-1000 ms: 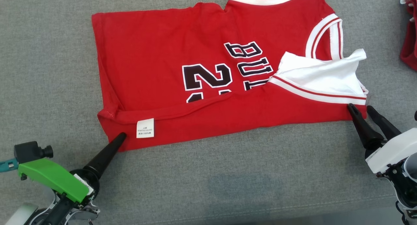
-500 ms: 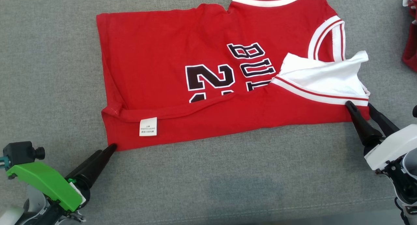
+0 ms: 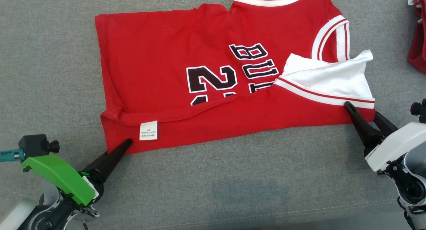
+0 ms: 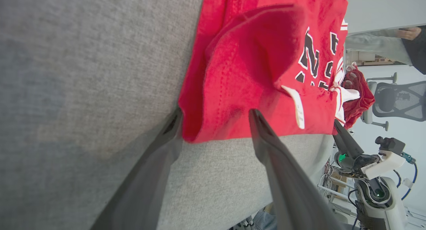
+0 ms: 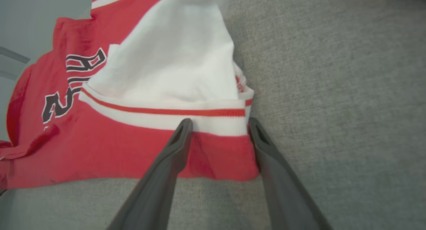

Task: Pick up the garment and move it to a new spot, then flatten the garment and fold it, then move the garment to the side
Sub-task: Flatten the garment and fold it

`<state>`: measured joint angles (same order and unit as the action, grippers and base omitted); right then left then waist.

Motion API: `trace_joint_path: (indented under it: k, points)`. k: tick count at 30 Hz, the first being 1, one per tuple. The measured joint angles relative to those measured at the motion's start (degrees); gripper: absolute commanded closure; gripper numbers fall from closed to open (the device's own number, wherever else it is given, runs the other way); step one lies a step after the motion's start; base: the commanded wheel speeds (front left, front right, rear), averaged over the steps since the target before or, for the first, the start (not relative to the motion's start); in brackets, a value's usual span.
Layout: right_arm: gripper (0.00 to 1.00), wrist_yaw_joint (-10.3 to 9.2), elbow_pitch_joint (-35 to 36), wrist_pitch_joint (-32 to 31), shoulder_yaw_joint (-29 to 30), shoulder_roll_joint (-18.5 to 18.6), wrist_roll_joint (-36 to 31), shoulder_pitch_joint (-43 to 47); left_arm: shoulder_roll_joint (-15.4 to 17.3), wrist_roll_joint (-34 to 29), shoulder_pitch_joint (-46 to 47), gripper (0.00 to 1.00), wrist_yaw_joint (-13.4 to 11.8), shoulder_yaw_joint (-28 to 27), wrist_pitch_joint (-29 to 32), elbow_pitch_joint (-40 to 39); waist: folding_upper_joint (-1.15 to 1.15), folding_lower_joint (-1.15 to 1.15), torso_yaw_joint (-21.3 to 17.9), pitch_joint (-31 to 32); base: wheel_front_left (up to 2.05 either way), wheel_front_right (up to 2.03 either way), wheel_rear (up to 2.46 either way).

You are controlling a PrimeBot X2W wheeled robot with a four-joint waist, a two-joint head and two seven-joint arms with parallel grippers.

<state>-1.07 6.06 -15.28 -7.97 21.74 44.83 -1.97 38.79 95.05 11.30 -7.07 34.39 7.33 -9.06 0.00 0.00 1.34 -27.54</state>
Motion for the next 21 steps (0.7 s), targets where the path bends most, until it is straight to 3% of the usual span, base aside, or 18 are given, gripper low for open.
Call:
trace_joint_path:
  k: [1,7,21]
  points:
    - [1.00,0.00,-0.1,-0.1,-0.1,-0.1,0.0,-0.1,-0.2,0.0,0.0,0.99,0.0,-0.1,0.0,0.1,0.00,0.00,-0.2,0.0,0.00,0.00,0.00]
    - [1.00,0.03,-1.3,-0.5,0.3,-0.3,0.9,-0.3,-1.5,0.3,1.0,1.00,-0.1,0.4,0.5,0.4,0.00,0.00,-0.7,0.1,0.00,0.00,0.00]
    - [1.00,-0.04,-1.2,-1.5,5.2,0.0,6.8,4.1,-0.2,4.1,-4.3,1.00,-0.1,-1.4,-0.1,-3.9,0.00,0.00,0.6,1.6,0.00,0.00,0.00]
